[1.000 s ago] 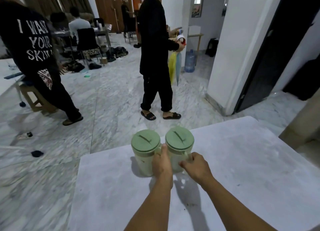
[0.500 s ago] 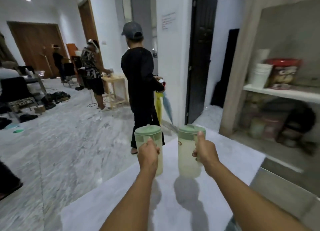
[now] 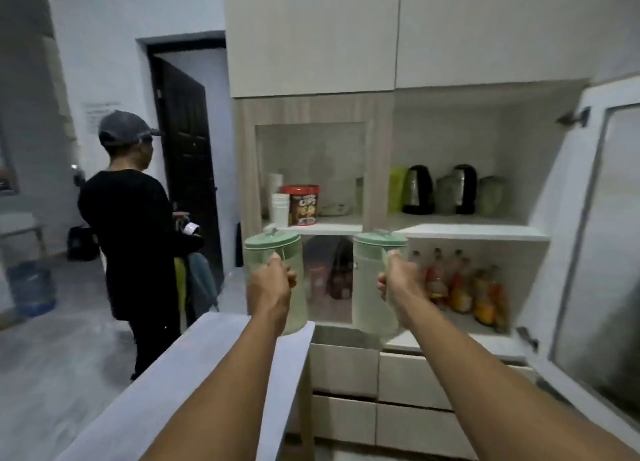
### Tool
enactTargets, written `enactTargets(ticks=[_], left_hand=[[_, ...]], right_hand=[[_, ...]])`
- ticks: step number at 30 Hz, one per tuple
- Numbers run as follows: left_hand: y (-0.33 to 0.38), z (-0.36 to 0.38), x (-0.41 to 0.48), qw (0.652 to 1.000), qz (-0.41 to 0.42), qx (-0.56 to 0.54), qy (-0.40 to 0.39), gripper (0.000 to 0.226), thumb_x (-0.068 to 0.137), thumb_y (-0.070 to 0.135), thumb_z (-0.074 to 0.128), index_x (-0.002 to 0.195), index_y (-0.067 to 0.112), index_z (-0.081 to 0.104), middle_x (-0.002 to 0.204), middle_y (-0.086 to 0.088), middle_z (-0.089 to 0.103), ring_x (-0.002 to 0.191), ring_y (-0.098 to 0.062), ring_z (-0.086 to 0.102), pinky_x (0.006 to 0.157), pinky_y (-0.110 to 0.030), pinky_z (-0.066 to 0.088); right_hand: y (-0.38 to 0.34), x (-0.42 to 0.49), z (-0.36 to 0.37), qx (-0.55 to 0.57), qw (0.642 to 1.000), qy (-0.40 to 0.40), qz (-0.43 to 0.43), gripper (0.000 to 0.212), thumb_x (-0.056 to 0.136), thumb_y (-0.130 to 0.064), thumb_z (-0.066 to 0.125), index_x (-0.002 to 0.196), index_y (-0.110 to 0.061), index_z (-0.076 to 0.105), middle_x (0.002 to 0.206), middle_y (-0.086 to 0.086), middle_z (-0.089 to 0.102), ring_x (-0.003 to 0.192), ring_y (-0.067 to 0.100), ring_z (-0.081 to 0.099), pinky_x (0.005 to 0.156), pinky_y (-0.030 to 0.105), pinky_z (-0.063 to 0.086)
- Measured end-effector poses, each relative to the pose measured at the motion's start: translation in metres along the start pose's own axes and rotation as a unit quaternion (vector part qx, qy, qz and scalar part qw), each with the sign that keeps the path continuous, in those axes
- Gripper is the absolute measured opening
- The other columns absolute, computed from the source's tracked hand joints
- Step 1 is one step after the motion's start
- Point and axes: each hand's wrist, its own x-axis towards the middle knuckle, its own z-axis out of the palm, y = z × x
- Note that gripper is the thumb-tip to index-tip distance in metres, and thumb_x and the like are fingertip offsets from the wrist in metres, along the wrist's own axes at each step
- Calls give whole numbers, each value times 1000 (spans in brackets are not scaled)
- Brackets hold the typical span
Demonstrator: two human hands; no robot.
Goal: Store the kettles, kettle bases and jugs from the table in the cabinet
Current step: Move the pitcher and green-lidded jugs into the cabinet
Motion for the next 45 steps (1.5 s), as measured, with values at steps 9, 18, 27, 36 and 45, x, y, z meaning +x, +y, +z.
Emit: enactTargets(ticks=[9,18,27,36,45], left_hand=[[9,214,-19,992,16,-33,-118,44,97,40,42,70,14,67,73,-7,71,67,-22,63,72,-34,50],[17,399,18,991,30,-50,-122,39,101,40,39,84,14,64,81,-6,67,75,-20,60,74,-36,48],[-10,513,154,994,56,-12,-91,42,101,39,40,79,13,64,91,-15,71,76,-22,60,70,-36,47],[-70,600,289,997,7,39,-61,49,102,40,37,90,3,68,85,-11,66,70,-20,55,60,-30,38],[-110,670,432,996,8,65,53,48,93,44,37,78,11,68,92,-22,70,87,-36,68,78,-43,54]], right_hand=[[-38,115,-144,-16,993,104,-56,38,99,-36,39,94,-7,63,67,7,59,54,17,53,53,28,40],[-69,292,-210,-33,992,82,-89,43,100,-42,39,100,-6,63,78,9,63,65,18,57,62,32,44],[-64,463,-164,-15,993,49,-109,43,100,-39,41,101,-2,62,75,8,60,62,18,55,57,30,42],[-19,619,-100,-26,998,31,-52,43,101,-37,41,101,1,61,72,9,58,60,18,53,60,30,42],[5,763,-3,1,999,-11,-33,37,91,-44,48,86,-9,57,72,12,55,59,23,50,57,30,41]])
